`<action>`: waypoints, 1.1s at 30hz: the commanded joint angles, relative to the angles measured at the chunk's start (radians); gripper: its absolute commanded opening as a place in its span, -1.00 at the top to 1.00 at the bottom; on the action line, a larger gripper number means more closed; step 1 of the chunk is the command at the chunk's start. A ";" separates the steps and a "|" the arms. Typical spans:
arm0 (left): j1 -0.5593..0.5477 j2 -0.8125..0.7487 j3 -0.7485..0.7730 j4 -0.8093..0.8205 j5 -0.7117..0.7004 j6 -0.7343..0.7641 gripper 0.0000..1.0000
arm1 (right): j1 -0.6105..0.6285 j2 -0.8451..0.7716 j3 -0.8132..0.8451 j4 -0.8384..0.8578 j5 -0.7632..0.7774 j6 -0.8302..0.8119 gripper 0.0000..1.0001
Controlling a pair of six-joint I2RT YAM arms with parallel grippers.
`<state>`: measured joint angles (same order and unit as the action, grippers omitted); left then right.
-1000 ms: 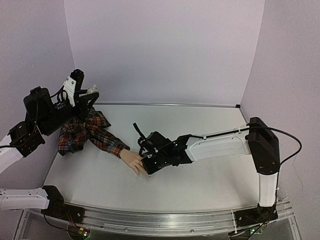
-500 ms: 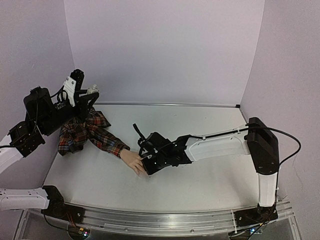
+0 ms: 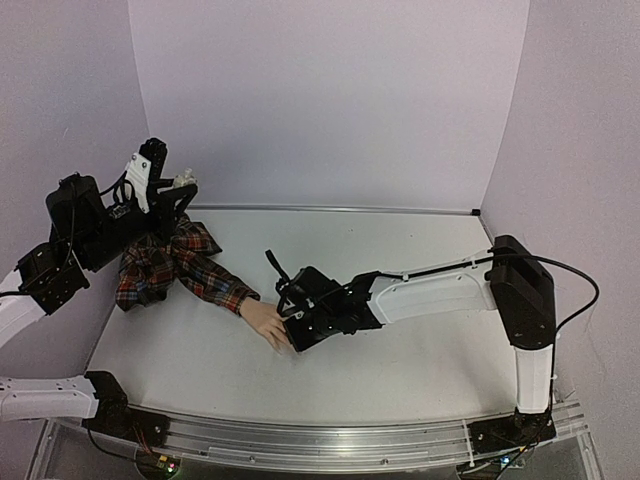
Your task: Paint the nails
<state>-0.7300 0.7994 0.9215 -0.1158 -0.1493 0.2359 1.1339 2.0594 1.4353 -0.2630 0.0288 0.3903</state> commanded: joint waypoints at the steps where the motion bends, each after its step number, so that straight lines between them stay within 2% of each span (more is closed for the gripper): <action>1: 0.002 -0.014 0.050 0.021 0.007 0.001 1.00 | 0.003 -0.006 -0.009 0.001 0.010 0.010 1.00; 16: 0.003 -0.012 0.050 0.019 0.006 -0.001 1.00 | 0.007 -0.070 -0.060 0.002 0.023 0.020 1.00; 26: 0.002 0.000 0.066 0.043 0.024 -0.038 1.00 | 0.021 -0.272 -0.077 -0.033 0.021 0.040 1.00; 33: 0.003 0.024 0.078 0.059 0.177 -0.149 1.00 | 0.010 -0.429 -0.099 -0.068 0.005 0.026 1.00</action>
<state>-0.7300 0.8099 0.9476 -0.1109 -0.0929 0.1761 1.1507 1.7292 1.3536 -0.2958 0.0335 0.4171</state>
